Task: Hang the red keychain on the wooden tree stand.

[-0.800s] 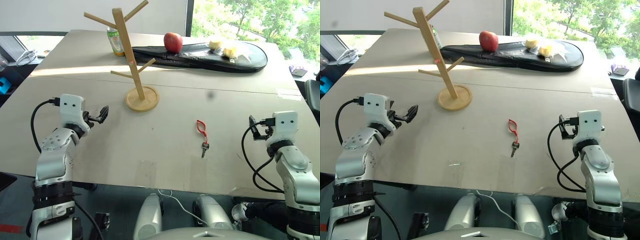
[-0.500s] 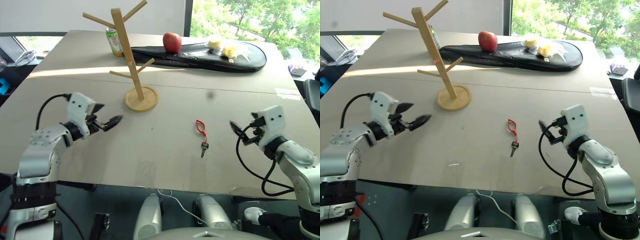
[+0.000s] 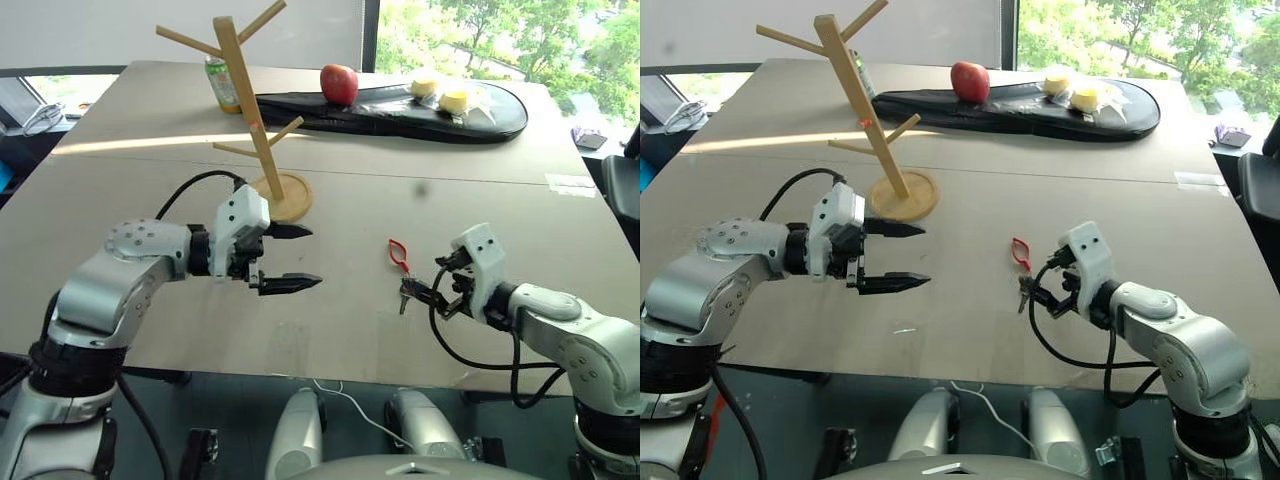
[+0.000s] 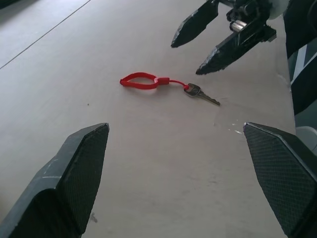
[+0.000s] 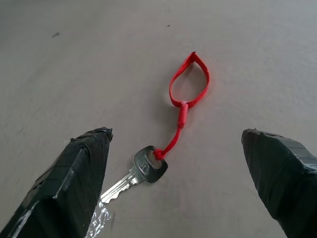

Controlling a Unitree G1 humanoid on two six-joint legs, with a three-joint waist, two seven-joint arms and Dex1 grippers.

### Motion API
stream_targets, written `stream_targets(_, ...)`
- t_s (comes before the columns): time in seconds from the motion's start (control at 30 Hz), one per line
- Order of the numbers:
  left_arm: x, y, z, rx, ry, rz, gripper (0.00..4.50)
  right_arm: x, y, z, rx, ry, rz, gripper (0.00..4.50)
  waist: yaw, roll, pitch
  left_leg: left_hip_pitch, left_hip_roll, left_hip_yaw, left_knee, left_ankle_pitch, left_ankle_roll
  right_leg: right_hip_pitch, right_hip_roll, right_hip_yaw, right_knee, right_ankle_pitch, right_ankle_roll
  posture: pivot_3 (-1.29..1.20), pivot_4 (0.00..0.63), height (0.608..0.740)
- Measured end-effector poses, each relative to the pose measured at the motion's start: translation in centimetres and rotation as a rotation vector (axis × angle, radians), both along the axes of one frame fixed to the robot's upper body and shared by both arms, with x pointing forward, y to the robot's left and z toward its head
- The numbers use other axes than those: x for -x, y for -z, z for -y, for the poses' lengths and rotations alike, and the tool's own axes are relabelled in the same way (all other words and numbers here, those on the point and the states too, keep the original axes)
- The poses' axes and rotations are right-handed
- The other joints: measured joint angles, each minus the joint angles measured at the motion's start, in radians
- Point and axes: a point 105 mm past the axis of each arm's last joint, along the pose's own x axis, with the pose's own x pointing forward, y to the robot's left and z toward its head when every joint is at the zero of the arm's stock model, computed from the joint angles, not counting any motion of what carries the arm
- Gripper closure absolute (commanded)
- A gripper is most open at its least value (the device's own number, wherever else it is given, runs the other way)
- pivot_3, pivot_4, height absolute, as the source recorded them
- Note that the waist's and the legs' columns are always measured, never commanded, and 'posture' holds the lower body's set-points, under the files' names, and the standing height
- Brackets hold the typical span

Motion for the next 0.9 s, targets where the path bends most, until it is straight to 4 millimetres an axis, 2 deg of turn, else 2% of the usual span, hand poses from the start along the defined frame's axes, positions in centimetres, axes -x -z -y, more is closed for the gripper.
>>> stream_targets(0.33, 0.1, -0.3, 0.3, 0.015, 0.019, -0.017, 0.06, -2.0, 2.0, -1.2, 0.041, 0.038, 0.016, 0.00, 0.000, 0.000, 0.000, -0.001, 0.000, 0.000, 0.000, 0.000, 0.000, -0.001, 0.000, 0.000, 0.000, 0.000, 0.000, 0.00, 0.150, 0.740)
stream_targets(0.5, 0.1, -0.3, 0.3, 0.015, 0.017, -0.016, 0.06, -2.6, 2.2, -1.4, 0.059, 0.051, 0.051, 0.00, -0.001, 0.000, 0.000, 0.000, 0.000, 0.000, 0.000, 0.000, 0.000, -0.001, 0.000, 0.000, 0.000, 0.000, 0.000, 0.00, 0.150, 0.740)
stream_targets(0.57, 0.0, -0.3, 0.3, 0.015, 0.015, -0.017, 0.00, -2.7, 2.3, -1.5, 0.072, 0.048, 0.064, 0.56, -0.001, 0.000, 0.000, 0.000, 0.000, 0.000, 0.000, 0.000, 0.000, -0.001, 0.000, 0.000, 0.000, 0.000, 0.000, 0.00, 0.150, 0.740)
stream_targets(0.63, 0.0, -0.3, 0.3, 0.015, 0.010, -0.017, 0.00, -2.8, 2.4, -1.3, 0.087, 0.052, 0.076, 1.33, -0.001, 0.000, 0.000, 0.000, 0.000, 0.000, 0.000, 0.000, 0.000, -0.001, 0.000, 0.000, 0.000, 0.000, 0.000, 0.00, 0.150, 0.740)
stream_targets(0.7, 0.0, -0.3, 0.3, 0.016, 0.009, -0.017, 0.00, -3.0, 2.5, -0.9, 0.107, 0.059, 0.092, 2.36, -0.001, 0.000, 0.000, 0.000, 0.000, 0.000, 0.000, 0.000, 0.000, -0.001, 0.000, 0.000, 0.000, 0.000, 0.000, 0.00, 0.150, 0.740)
stream_targets(0.83, 0.0, -0.3, 0.3, 0.017, 0.008, -0.016, 0.00, -2.7, 2.7, -1.4, 0.117, 0.024, 0.111, 4.23, -0.002, 0.000, 0.000, 0.000, 0.001, 0.000, 0.000, 0.000, 0.000, -0.001, 0.001, 0.000, 0.000, 0.000, 0.000, 0.00, 0.150, 0.740)
stream_targets(0.9, 0.0, -0.3, 0.3, 0.018, 0.007, -0.016, 0.00, -2.6, 2.8, -1.6, 0.118, 0.013, 0.119, 4.38, -0.002, 0.000, 0.000, 0.000, 0.001, 0.000, 0.000, 0.000, 0.000, -0.001, 0.001, 0.000, 0.000, 0.000, 0.000, 0.00, 0.150, 0.740)
